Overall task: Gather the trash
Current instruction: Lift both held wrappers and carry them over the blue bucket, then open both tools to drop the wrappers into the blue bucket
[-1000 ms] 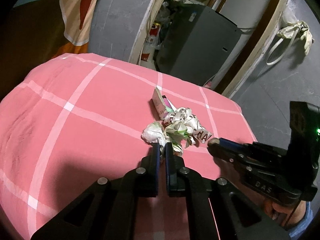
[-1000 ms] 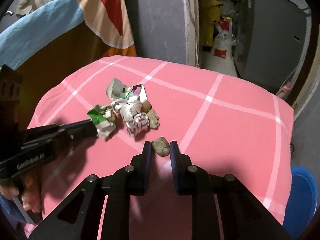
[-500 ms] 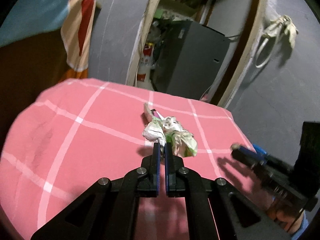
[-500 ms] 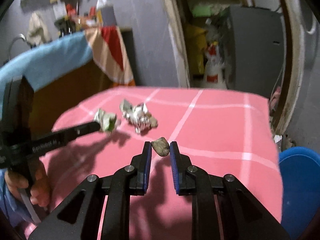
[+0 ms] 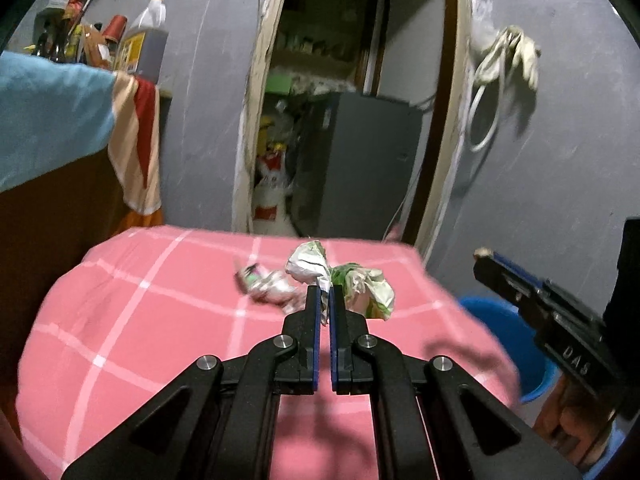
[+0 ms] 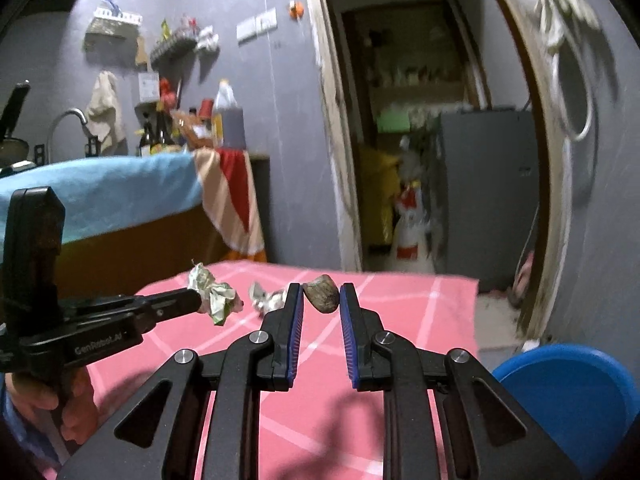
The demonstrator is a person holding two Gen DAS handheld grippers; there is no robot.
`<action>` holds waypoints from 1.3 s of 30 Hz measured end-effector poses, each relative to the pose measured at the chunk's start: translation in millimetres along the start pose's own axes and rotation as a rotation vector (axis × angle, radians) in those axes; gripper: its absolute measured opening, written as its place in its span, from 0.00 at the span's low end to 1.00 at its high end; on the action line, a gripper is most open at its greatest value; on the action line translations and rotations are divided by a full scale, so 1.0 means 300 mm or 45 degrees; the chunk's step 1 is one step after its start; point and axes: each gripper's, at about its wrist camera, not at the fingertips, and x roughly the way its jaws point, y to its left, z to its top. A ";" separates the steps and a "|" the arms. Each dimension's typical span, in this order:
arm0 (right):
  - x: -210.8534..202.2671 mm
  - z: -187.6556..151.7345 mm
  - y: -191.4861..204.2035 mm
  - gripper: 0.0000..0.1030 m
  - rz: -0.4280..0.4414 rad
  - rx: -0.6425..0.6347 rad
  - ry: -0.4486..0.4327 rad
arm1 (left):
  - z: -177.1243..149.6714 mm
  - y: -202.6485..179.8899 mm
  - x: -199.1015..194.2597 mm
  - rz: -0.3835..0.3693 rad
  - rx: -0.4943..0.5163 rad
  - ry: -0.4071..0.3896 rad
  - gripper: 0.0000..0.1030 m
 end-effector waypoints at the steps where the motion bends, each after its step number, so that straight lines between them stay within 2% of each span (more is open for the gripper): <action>1: -0.018 0.003 -0.011 0.16 -0.006 -0.002 -0.019 | 0.009 -0.014 -0.004 -0.007 0.001 -0.020 0.02; 9: -0.183 0.025 -0.121 0.16 -0.138 0.053 -0.232 | 0.050 -0.194 -0.017 -0.121 0.059 -0.131 0.02; 15: -0.261 0.014 -0.195 0.16 -0.278 0.064 -0.285 | 0.068 -0.335 0.022 -0.219 0.115 -0.143 0.02; 21: -0.302 -0.009 -0.269 0.17 -0.385 0.078 -0.272 | 0.066 -0.454 0.081 -0.293 0.155 -0.111 0.02; 27: -0.317 -0.039 -0.337 0.17 -0.475 0.104 -0.217 | 0.053 -0.539 0.164 -0.345 0.165 -0.013 0.02; 39: -0.305 -0.104 -0.468 0.17 -0.565 0.262 -0.069 | -0.004 -0.600 0.303 -0.398 0.132 0.194 0.02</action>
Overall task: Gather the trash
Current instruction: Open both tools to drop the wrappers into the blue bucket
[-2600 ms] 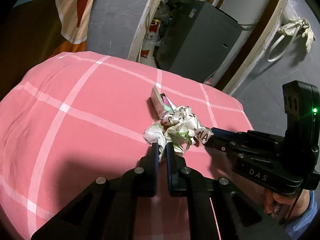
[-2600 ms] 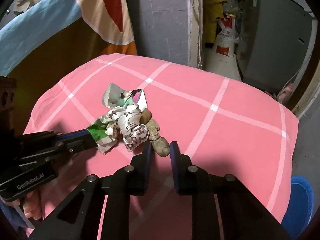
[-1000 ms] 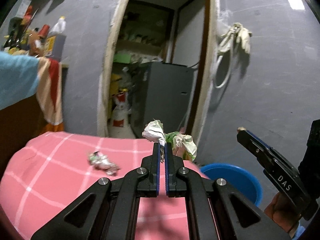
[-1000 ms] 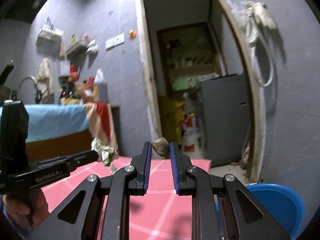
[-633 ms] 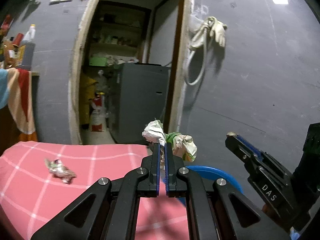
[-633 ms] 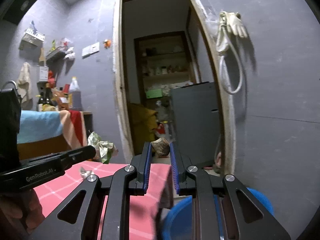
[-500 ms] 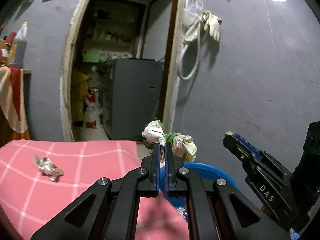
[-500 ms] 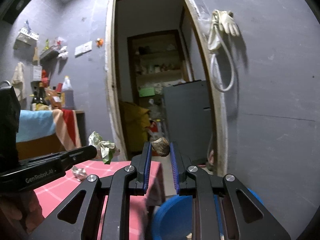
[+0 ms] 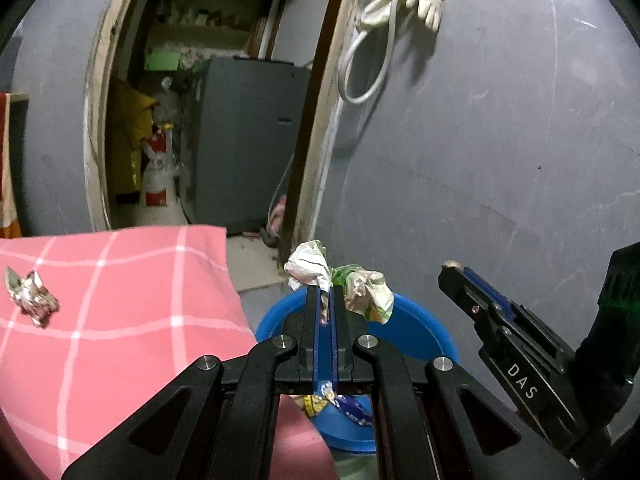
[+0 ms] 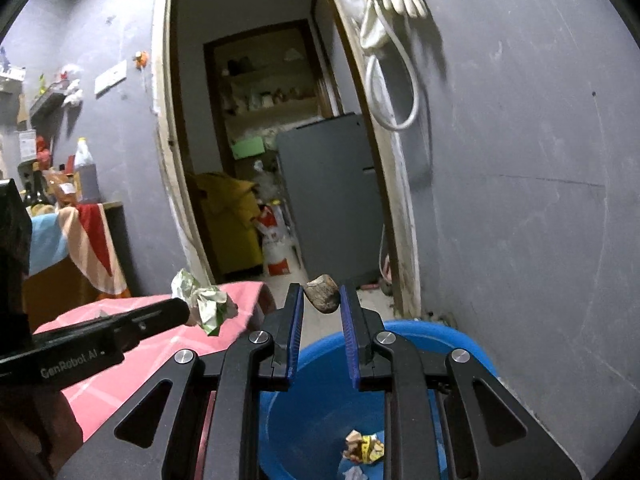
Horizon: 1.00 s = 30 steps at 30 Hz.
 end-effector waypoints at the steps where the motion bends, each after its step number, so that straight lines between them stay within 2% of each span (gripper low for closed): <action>1: 0.003 -0.003 -0.006 0.17 -0.006 0.005 0.010 | -0.002 0.000 0.012 -0.005 -0.004 0.019 0.02; 9: 0.036 -0.024 -0.044 0.17 -0.061 0.043 0.106 | -0.042 0.009 0.089 -0.020 -0.044 0.138 0.02; 16: 0.049 -0.031 -0.068 0.17 -0.088 0.071 0.147 | -0.059 0.028 0.130 -0.027 -0.070 0.211 0.03; 18: 0.049 -0.033 -0.070 0.19 -0.092 0.074 0.155 | -0.065 0.030 0.137 -0.023 -0.071 0.225 0.03; 21: 0.052 -0.033 -0.071 0.28 -0.096 0.083 0.157 | -0.074 0.030 0.144 -0.015 -0.078 0.248 0.04; 30: 0.057 -0.032 -0.069 0.31 -0.108 0.089 0.164 | -0.077 0.071 0.166 0.002 -0.134 0.289 0.05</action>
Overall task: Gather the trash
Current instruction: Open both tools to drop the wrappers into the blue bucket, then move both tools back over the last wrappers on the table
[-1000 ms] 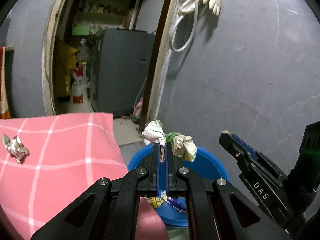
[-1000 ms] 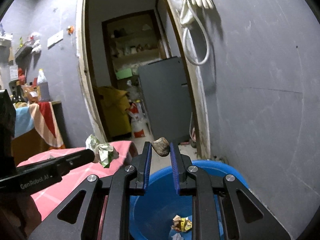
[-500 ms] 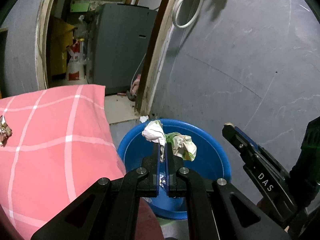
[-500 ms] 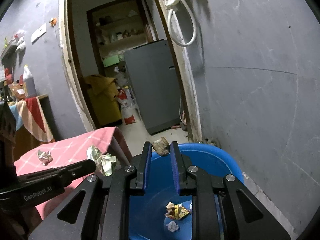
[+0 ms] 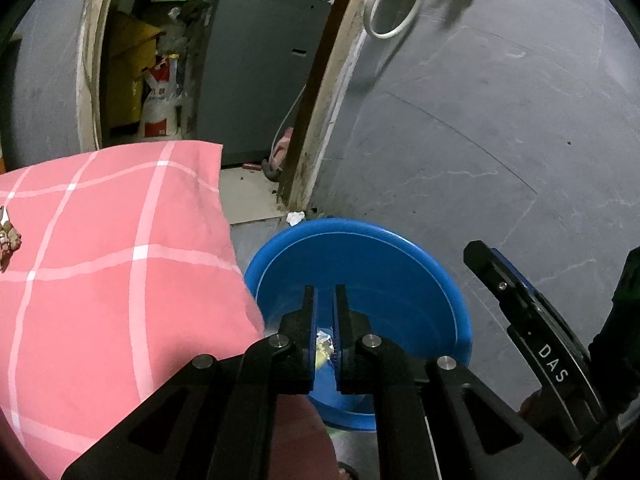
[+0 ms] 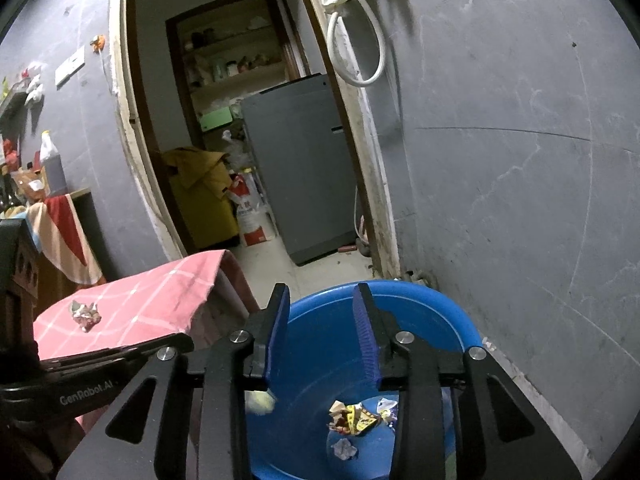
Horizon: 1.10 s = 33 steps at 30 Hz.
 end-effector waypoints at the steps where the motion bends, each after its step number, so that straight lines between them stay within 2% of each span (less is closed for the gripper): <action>1: 0.001 0.001 0.000 0.33 -0.001 0.001 0.000 | 0.002 0.004 0.000 0.001 -0.004 0.002 0.05; 3: 0.000 0.000 0.001 0.36 -0.003 0.003 -0.003 | 0.001 0.007 -0.002 0.004 -0.008 0.004 0.09; 7: -0.001 0.000 0.003 0.45 -0.009 0.003 -0.013 | 0.001 0.014 -0.025 0.018 -0.016 -0.024 0.32; 10: -0.003 -0.001 0.002 0.49 -0.007 0.006 -0.025 | 0.003 0.024 -0.055 0.030 -0.020 -0.063 0.37; 12: -0.007 -0.002 0.003 0.56 -0.008 0.007 -0.040 | 0.008 0.032 -0.072 0.047 -0.023 -0.083 0.44; 14: -0.016 0.001 0.005 0.79 -0.010 0.011 -0.064 | 0.009 0.047 -0.097 0.082 -0.034 -0.119 0.58; 18: -0.039 0.008 0.017 0.84 0.007 0.006 -0.123 | 0.009 0.086 -0.153 0.146 -0.063 -0.201 0.67; 19: -0.042 0.010 0.020 0.89 0.010 0.007 -0.133 | 0.009 0.092 -0.164 0.161 -0.069 -0.217 0.70; 21: -0.050 0.012 0.023 0.98 0.028 0.011 -0.155 | 0.011 0.108 -0.193 0.189 -0.080 -0.252 0.81; 23: -0.062 0.015 0.033 1.00 0.048 0.012 -0.188 | 0.009 0.121 -0.224 0.225 -0.088 -0.304 0.90; 25: -0.067 0.018 0.047 1.00 0.055 0.004 -0.208 | 0.005 0.131 -0.258 0.252 -0.081 -0.354 0.92; 33: -0.078 0.018 0.103 1.00 0.078 -0.040 -0.256 | -0.006 0.163 -0.341 0.334 -0.053 -0.444 0.93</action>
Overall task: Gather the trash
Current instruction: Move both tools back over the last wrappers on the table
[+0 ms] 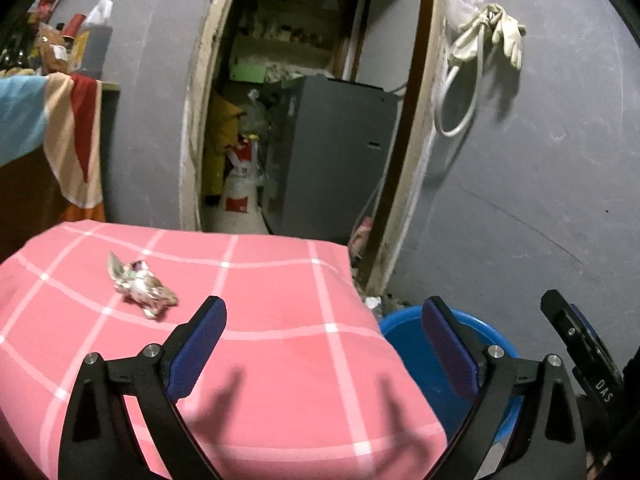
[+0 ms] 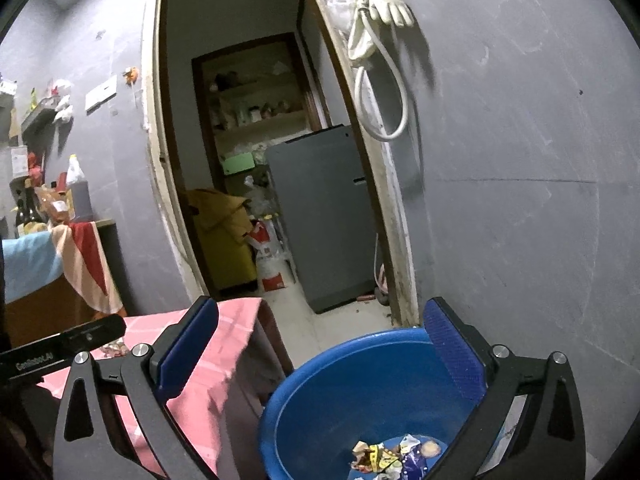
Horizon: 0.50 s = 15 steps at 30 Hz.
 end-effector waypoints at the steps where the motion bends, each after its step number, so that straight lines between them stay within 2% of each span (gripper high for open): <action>1: -0.001 0.001 0.006 1.00 0.005 -0.003 -0.007 | 0.004 0.010 -0.009 0.004 -0.002 -0.010 0.93; 15: -0.047 0.021 0.159 1.00 0.123 -0.077 -0.140 | 0.009 0.109 -0.179 0.113 0.064 -0.244 0.95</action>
